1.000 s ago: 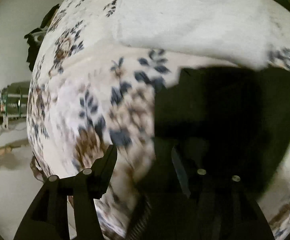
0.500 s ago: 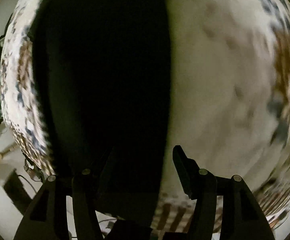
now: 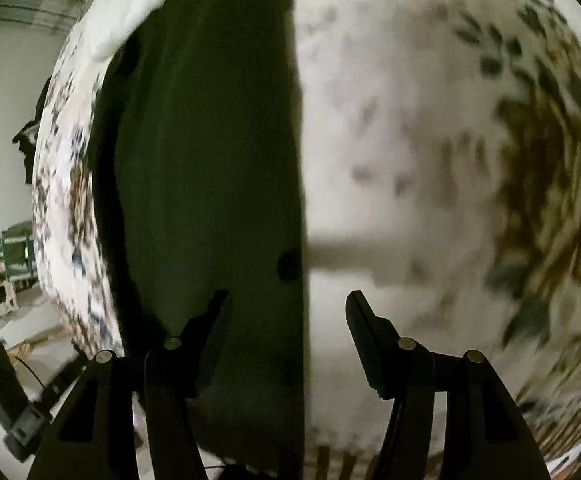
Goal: Fold small clothes
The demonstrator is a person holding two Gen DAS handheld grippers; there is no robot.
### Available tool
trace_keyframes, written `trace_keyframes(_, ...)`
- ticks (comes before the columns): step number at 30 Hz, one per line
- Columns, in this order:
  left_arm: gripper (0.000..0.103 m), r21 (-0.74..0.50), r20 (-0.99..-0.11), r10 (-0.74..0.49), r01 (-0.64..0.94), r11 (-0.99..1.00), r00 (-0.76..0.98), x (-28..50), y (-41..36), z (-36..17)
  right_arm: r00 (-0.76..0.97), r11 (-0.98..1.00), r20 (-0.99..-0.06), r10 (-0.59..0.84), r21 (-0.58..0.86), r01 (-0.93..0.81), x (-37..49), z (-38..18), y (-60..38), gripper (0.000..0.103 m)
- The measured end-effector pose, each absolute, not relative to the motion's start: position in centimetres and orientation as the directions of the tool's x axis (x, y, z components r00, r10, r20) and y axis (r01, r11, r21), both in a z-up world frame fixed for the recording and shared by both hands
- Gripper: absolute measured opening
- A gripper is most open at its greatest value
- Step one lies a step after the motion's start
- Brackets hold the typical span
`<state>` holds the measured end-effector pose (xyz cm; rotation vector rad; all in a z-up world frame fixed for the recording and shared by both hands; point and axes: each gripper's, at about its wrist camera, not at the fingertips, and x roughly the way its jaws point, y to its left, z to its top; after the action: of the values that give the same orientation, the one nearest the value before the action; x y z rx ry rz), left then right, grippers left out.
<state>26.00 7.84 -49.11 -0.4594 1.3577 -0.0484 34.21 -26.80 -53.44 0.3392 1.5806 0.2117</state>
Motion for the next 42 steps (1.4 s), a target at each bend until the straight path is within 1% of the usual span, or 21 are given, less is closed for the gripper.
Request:
trace_keyframes(2,0.074,-0.296,-0.941,-0.257,-0.168,0.940,0.219,29.2,5.9,-51.3,0.002,0.941,-0.945,0.327,0.326,0.095,35.5,-53.5,-26.7,0.061)
trace_keyframes(5,0.074,-0.132,-0.981,-0.111,-0.126,0.983,0.162,32.3,6.1,-55.0,0.007,0.945,-0.953,0.303,0.302,0.126,37.5,-54.1,-27.7,0.061)
trace_keyframes(11,0.073,-0.076,-0.996,-0.062,-0.285,0.955,0.057,29.7,18.0,-56.5,-0.012,0.932,-0.956,0.294,0.284,0.225,38.3,-55.9,-27.7,0.061)
trace_keyframes(15,0.073,-0.287,-0.958,-0.263,-0.431,0.855,0.117,31.6,22.4,-55.1,0.014,0.914,-0.949,0.315,0.307,0.266,40.7,-55.7,-28.5,0.061)
trace_keyframes(16,0.073,-0.360,-0.933,-0.320,-0.410,0.838,0.164,34.0,22.0,-54.4,0.029,0.908,-0.946,0.324,0.319,0.273,41.4,-55.6,-28.9,0.061)
trace_keyframes(20,0.074,-0.479,-0.870,-0.419,-0.246,0.843,0.259,43.3,17.9,-53.1,0.106,0.890,-0.936,0.336,0.352,0.288,46.3,-54.4,-29.8,0.061)
trace_keyframes(24,0.073,-0.438,-0.880,-0.403,-0.103,0.893,0.251,53.1,12.6,-54.7,0.191,0.883,-0.919,0.345,0.386,0.266,53.0,-53.6,-30.4,0.061)
trace_keyframes(25,0.071,-0.415,-0.886,-0.386,-0.070,0.907,0.257,54.5,11.7,-55.0,0.198,0.881,-0.917,0.348,0.391,0.266,54.4,-53.7,-30.3,0.061)
trace_keyframes(26,0.034,-0.399,-0.885,-0.376,-0.033,0.916,0.275,55.6,11.1,-55.1,0.209,0.872,-0.911,0.355,0.403,0.277,56.1,-53.9,-30.5,0.061)
trace_keyframes(27,0.006,-0.378,-0.886,-0.363,0.004,0.926,0.287,56.2,10.9,-55.2,0.215,0.864,-0.906,0.365,0.416,0.284,57.1,-54.1,-30.6,0.061)
trace_keyframes(28,0.006,-0.352,-0.895,-0.347,0.035,0.935,0.280,56.9,10.4,-55.4,0.216,0.854,-0.898,0.383,0.433,0.288,58.2,-54.5,-30.5,0.060)
trace_keyframes(29,0.005,-0.347,-0.894,-0.346,0.048,0.936,0.285,57.0,10.4,-55.4,0.214,0.847,-0.894,0.395,0.444,0.291,59.0,-54.9,-30.5,0.046)
trace_keyframes(30,0.002,-0.332,-0.893,-0.335,0.063,0.941,0.301,56.8,10.5,-55.3,0.216,0.847,-0.894,0.393,0.444,0.292,59.5,-55.1,-30.4,0.039)
trace_keyframes(31,0.000,-0.307,-0.897,-0.314,0.073,0.949,0.312,57.0,10.9,-55.2,0.211,0.860,-0.904,0.373,0.422,0.286,59.5,-55.4,-29.0,0.020)
trace_keyframes(32,0.000,-0.270,-0.905,-0.275,0.062,0.961,0.325,57.3,11.3,-55.1,0.210,0.885,-0.920,0.331,0.379,0.269,59.7,-55.3,-28.8,0.013)
trace_keyframes(34,0.000,-0.278,-0.912,-0.261,-0.010,0.961,0.315,57.6,13.7,-56.0,0.224,0.888,-0.927,0.300,0.357,0.291,59.4,-55.4,-28.0,0.012)
trace_keyframes(36,0.000,-0.360,-0.897,-0.321,-0.082,0.929,0.303,57.6,16.1,-56.3,0.234,0.872,-0.928,0.289,0.356,0.336,59.0,-55.6,-28.9,0.012)
trace_keyframes(38,0.005,-0.490,-0.846,-0.439,-0.117,0.864,0.301,57.2,17.2,-55.8,0.228,0.870,-0.926,0.299,0.363,0.332,59.2,-55.8,-29.0,0.012)
trace_keyframes(40,0.047,-0.572,-0.802,-0.531,-0.099,0.814,0.271,56.8,16.7,-55.4,0.204,0.875,-0.927,0.315,0.368,0.316,59.7,-55.8,-28.6,0.015)
trace_keyframes(41,0.083,-0.573,-0.802,-0.538,-0.082,0.816,0.260,56.9,15.9,-55.5,0.194,0.873,-0.927,0.319,0.368,0.321,59.8,-55.8,-28.6,0.019)
trace_keyframes(42,0.083,-0.552,-0.816,-0.526,-0.052,0.832,0.242,56.8,15.2,-55.7,0.189,0.866,-0.924,0.333,0.379,0.325,60.2,-55.8,-28.6,0.023)
